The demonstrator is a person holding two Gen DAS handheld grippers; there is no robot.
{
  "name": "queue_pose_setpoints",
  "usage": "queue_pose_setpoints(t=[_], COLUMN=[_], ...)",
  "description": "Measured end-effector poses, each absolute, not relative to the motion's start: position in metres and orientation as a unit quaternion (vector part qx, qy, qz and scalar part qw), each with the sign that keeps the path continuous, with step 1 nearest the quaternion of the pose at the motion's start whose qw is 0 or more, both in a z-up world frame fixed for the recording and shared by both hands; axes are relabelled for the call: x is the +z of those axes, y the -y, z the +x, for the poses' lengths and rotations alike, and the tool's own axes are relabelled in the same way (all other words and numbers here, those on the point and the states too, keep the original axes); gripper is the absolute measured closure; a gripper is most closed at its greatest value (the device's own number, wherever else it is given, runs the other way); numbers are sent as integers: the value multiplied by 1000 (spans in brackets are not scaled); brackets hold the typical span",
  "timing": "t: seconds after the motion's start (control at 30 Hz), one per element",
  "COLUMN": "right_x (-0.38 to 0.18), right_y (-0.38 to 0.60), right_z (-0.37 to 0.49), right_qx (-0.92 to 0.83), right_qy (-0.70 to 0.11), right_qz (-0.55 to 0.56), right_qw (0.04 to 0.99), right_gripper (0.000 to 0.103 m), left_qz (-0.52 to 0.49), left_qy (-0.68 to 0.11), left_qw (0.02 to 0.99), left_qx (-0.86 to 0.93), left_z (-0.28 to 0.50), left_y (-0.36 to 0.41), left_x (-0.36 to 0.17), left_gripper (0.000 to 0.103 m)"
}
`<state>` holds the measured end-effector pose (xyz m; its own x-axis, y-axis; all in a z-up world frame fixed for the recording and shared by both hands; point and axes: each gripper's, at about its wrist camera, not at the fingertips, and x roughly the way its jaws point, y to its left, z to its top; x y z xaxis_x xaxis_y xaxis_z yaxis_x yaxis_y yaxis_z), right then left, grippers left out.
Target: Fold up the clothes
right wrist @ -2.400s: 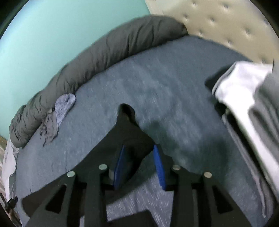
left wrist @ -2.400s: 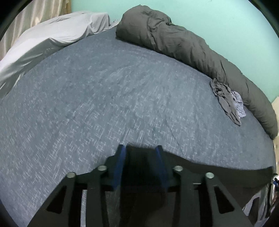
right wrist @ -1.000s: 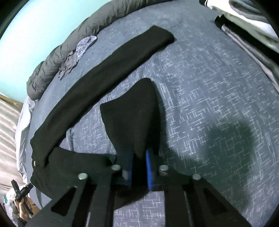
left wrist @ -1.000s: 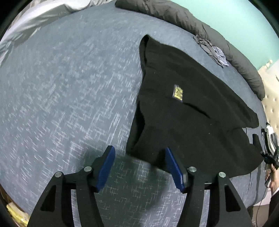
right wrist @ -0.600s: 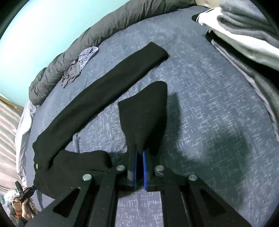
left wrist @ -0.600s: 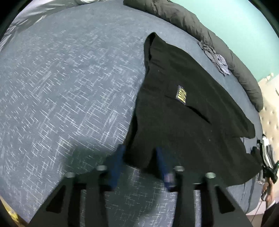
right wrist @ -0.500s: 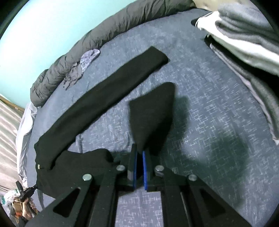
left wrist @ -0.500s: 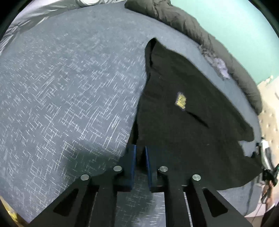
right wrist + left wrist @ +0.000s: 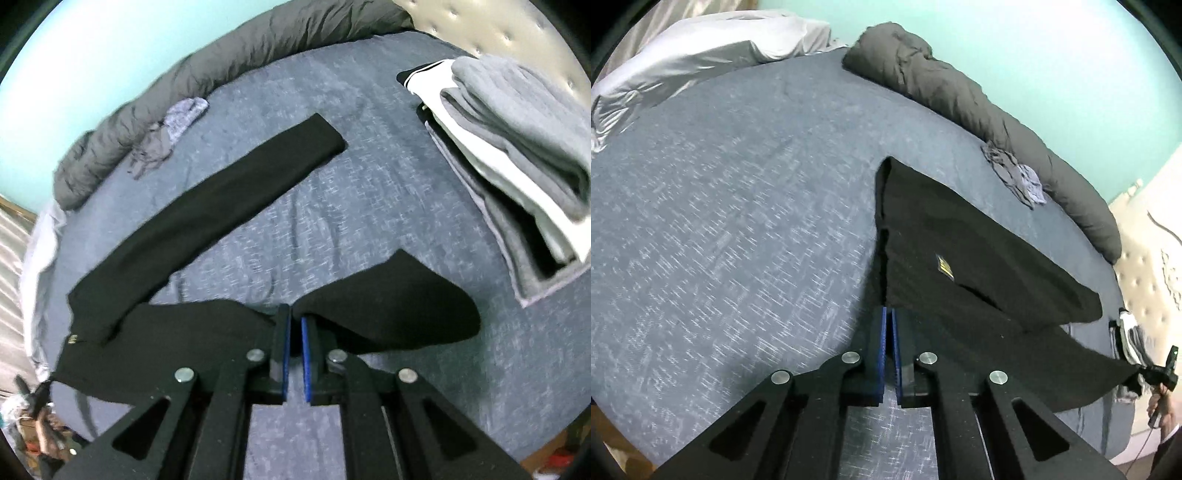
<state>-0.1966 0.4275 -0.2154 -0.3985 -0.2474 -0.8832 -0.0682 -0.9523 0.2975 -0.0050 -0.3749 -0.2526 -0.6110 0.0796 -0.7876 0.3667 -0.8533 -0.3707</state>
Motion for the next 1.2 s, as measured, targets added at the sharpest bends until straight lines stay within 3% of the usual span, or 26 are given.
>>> queue_pose_setpoints(t=[0.17, 0.23, 0.27, 0.57, 0.9, 1.0, 1.07, 1.13, 1.2], right_x=[-237, -236, -236, -284, -335, -344, -347, -346, -341], right_y=[-435, -445, -451, -519, -525, -523, -520, -516, -513], right_z=[-228, -226, -224, -184, -174, -178, -180, -181, -181], right_qx=[-845, -854, -856, -836, -807, -802, -803, -803, -805], right_qy=[154, 171, 179, 190, 232, 249, 250, 253, 247], right_qz=[511, 490, 483, 514, 542, 542, 540, 539, 538], right_qw=[30, 42, 45, 32, 38, 39, 36, 38, 37], right_gripper=[84, 55, 50, 50, 50, 50, 66, 91, 98], left_qz=[432, 432, 433, 441, 450, 451, 448, 445, 442], left_qy=[-257, -257, -255, -243, -239, -238, -238, -237, -236], left_qw=[93, 97, 98, 98, 111, 115, 116, 116, 117], left_qx=[-859, -859, -859, -858, -854, -853, -854, -856, -857], left_z=[-5, -5, -6, -9, -11, -12, -12, -13, -13], left_y=[382, 385, 385, 379, 377, 376, 378, 379, 380], left_x=[-250, -250, -251, -259, -260, -260, -255, -249, -244], left_gripper=[102, 102, 102, 102, 102, 102, 102, 102, 102])
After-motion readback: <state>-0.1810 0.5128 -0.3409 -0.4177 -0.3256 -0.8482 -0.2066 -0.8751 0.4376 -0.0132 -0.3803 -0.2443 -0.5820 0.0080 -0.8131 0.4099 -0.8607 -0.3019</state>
